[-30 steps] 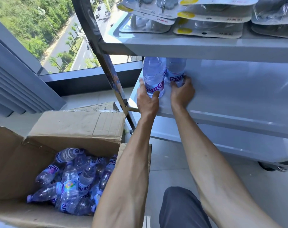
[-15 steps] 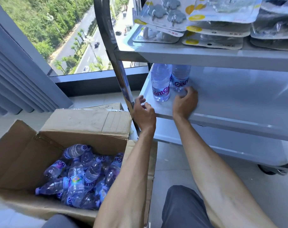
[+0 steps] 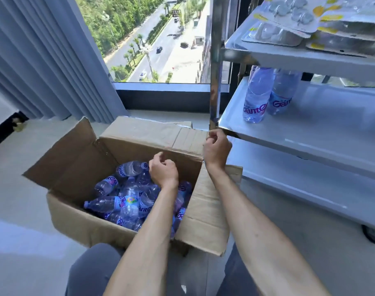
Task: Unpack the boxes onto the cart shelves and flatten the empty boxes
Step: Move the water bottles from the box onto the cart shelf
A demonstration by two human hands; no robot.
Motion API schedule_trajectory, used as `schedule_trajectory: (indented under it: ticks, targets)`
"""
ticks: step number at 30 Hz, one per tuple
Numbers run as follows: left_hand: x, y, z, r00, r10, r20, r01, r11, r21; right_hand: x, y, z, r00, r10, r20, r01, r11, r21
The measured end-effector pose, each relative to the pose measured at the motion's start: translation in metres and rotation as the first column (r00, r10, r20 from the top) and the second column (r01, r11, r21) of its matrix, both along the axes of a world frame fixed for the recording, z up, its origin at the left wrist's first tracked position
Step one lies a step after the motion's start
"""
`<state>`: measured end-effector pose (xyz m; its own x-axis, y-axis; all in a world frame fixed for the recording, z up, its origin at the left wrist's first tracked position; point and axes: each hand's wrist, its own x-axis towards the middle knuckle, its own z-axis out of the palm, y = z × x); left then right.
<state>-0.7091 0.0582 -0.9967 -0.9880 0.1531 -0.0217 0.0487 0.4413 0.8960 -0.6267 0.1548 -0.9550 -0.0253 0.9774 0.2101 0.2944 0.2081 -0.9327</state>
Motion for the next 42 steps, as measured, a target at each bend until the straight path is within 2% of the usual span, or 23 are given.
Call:
schedule_trajectory:
  ticks: [3, 6, 9, 12, 16, 18, 21, 24, 28, 30, 33, 38, 42]
  targets:
    - [-0.027, -0.04, -0.03, 0.974, 0.081, 0.21, -0.034, 0.976, -0.216, -0.03, -0.022, -0.018, 0.966, 0.225, 0.13, -0.212, 0.971, -0.11]
    - [-0.042, -0.075, -0.058, 0.932, 0.083, 0.353, 0.041, 0.944, -0.329, -0.059, -0.043, -0.041, 0.844, 0.463, 0.27, -0.385, 0.874, -0.295]
    - [-0.051, -0.096, -0.079, 0.896, 0.098, 0.432, 0.077, 0.926, -0.37, -0.071, -0.07, -0.075, 0.756, 0.573, 0.315, -0.372, 0.773, -0.514]
    - [-0.057, -0.099, -0.091, 0.861, 0.053, 0.507, 0.183, 0.896, -0.405, -0.067, -0.093, -0.109, 0.766, 0.529, 0.366, -0.182, 0.725, -0.665]
    - [-0.05, -0.088, -0.104, 0.789, -0.082, 0.608, 0.423, 0.791, -0.442, -0.071, -0.091, -0.115, 0.851, 0.365, 0.376, 0.019, 0.695, -0.718]
    - [-0.04, -0.083, -0.112, 0.734, -0.147, 0.663, 0.528, 0.737, -0.421, -0.072, -0.086, -0.113, 0.897, 0.267, 0.353, 0.072, 0.7, -0.71]
    - [-0.034, -0.077, -0.12, 0.682, -0.208, 0.701, 0.618, 0.676, -0.401, -0.074, -0.086, -0.111, 0.917, 0.211, 0.338, 0.086, 0.723, -0.685]
    - [-0.031, -0.079, -0.12, 0.711, -0.195, 0.675, 0.616, 0.635, -0.465, -0.073, -0.089, -0.11, 0.914, 0.2, 0.354, 0.093, 0.745, -0.661]
    - [-0.024, -0.08, -0.117, 0.758, -0.174, 0.628, 0.565, 0.656, -0.5, -0.071, -0.092, -0.11, 0.924, 0.2, 0.327, 0.047, 0.788, -0.614]
    - [-0.022, -0.079, -0.117, 0.786, -0.147, 0.6, 0.511, 0.7, -0.499, -0.071, -0.094, -0.11, 0.934, 0.179, 0.309, 0.035, 0.815, -0.579]
    - [-0.025, -0.079, -0.11, 0.885, -0.132, 0.446, 0.364, 0.792, -0.49, -0.069, -0.093, -0.107, 0.955, 0.134, 0.263, 0.025, 0.852, -0.522]
    - [-0.03, -0.077, -0.072, 0.983, -0.11, 0.145, 0.148, 0.946, -0.289, -0.062, -0.092, -0.089, 0.983, 0.155, 0.095, -0.108, 0.918, -0.381]
    - [-0.033, -0.077, -0.026, 0.996, -0.088, 0.001, 0.088, 0.991, -0.098, -0.047, -0.096, -0.073, 0.972, 0.233, -0.025, -0.229, 0.924, -0.307]
